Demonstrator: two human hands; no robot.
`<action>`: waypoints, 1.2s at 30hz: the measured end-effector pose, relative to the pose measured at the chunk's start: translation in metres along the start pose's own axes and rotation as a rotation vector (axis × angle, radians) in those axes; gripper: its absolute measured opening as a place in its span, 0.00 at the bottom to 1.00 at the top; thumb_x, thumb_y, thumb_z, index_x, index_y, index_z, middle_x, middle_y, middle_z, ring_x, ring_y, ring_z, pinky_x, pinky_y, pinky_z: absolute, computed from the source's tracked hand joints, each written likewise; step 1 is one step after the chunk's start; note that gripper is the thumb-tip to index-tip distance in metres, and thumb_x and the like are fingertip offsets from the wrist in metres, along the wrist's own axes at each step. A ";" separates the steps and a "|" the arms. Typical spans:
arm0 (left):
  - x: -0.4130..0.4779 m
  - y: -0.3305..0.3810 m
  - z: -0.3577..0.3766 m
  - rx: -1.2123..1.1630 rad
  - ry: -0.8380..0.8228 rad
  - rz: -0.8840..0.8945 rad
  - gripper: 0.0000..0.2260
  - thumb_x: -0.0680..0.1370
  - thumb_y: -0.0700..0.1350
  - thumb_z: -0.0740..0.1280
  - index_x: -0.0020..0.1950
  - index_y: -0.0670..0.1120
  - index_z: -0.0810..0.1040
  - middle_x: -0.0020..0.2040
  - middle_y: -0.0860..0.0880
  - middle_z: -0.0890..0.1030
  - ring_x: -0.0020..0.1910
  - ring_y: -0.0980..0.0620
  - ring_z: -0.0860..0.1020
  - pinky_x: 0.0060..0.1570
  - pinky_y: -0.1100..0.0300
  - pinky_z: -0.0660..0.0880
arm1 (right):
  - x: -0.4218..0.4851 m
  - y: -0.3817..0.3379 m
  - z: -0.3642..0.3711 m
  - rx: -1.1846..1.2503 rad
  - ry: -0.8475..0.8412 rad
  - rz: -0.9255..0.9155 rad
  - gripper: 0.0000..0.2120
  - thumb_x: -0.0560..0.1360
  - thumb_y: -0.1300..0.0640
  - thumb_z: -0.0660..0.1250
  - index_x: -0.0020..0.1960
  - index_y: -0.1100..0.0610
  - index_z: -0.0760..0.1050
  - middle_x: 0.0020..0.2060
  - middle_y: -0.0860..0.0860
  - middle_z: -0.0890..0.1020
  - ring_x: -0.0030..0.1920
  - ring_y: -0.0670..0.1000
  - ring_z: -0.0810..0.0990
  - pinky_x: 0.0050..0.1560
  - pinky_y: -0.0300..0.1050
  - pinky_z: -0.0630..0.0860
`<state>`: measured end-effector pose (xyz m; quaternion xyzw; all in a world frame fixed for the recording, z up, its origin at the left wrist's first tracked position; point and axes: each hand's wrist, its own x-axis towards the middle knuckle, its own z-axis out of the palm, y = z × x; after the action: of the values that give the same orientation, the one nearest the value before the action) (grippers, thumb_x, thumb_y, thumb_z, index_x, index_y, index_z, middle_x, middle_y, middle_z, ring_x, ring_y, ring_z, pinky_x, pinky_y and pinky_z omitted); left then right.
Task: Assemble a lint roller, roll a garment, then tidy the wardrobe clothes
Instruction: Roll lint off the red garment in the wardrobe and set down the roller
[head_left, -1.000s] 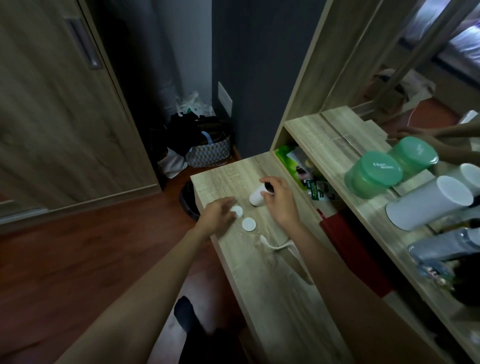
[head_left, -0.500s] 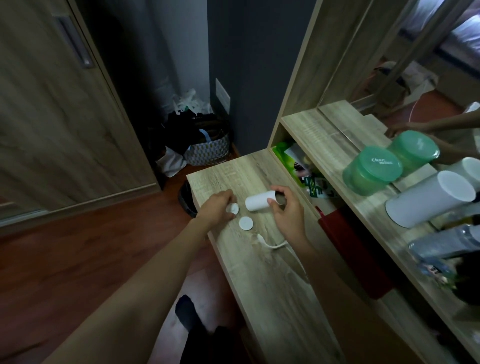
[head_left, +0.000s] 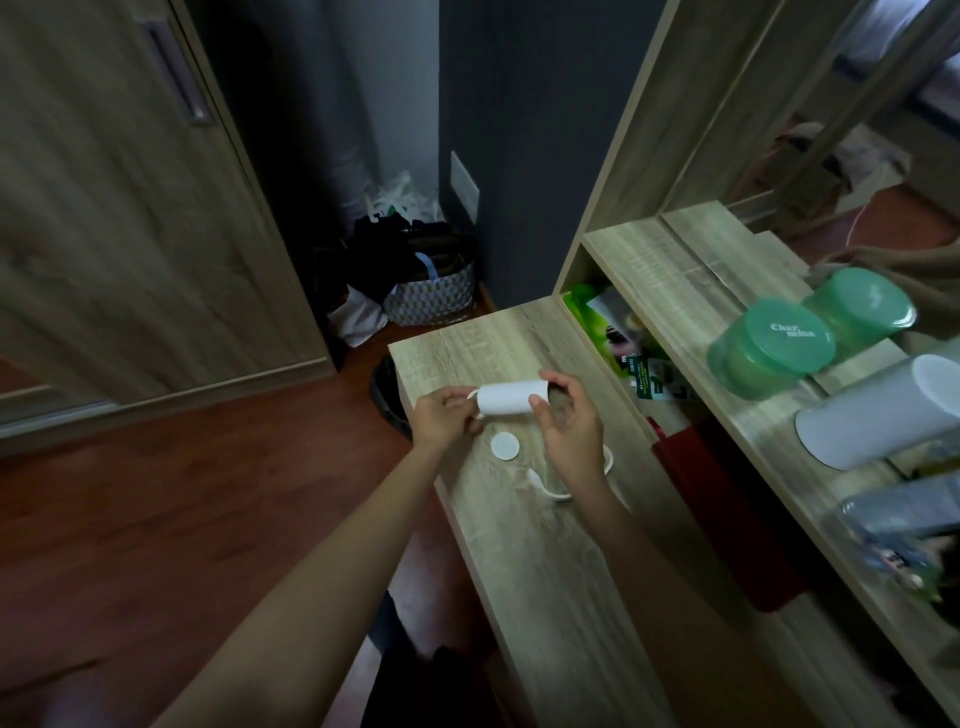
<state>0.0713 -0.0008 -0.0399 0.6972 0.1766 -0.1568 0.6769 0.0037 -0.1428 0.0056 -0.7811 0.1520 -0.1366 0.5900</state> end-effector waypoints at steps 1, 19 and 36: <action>0.000 0.000 0.000 -0.006 -0.002 -0.030 0.06 0.76 0.33 0.71 0.51 0.33 0.81 0.22 0.50 0.79 0.18 0.58 0.75 0.22 0.67 0.73 | -0.001 0.000 0.002 0.006 0.003 -0.004 0.14 0.75 0.62 0.68 0.58 0.49 0.74 0.58 0.46 0.78 0.60 0.46 0.76 0.59 0.37 0.71; -0.017 0.005 0.005 -0.096 0.024 0.037 0.12 0.82 0.41 0.63 0.64 0.40 0.80 0.44 0.50 0.82 0.44 0.53 0.81 0.56 0.51 0.78 | -0.010 -0.002 0.016 0.039 0.104 0.018 0.13 0.74 0.61 0.69 0.58 0.52 0.74 0.54 0.41 0.78 0.57 0.38 0.75 0.59 0.37 0.72; -0.026 0.034 -0.035 -0.295 -0.418 -0.064 0.15 0.82 0.41 0.64 0.68 0.44 0.76 0.61 0.41 0.79 0.47 0.45 0.86 0.44 0.62 0.82 | -0.001 -0.006 -0.008 0.419 -0.098 0.242 0.14 0.75 0.66 0.67 0.59 0.62 0.71 0.56 0.50 0.77 0.52 0.48 0.81 0.48 0.41 0.81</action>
<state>0.0629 0.0321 0.0039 0.5375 0.0760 -0.2914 0.7877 0.0003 -0.1483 0.0135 -0.6236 0.1843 -0.0554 0.7577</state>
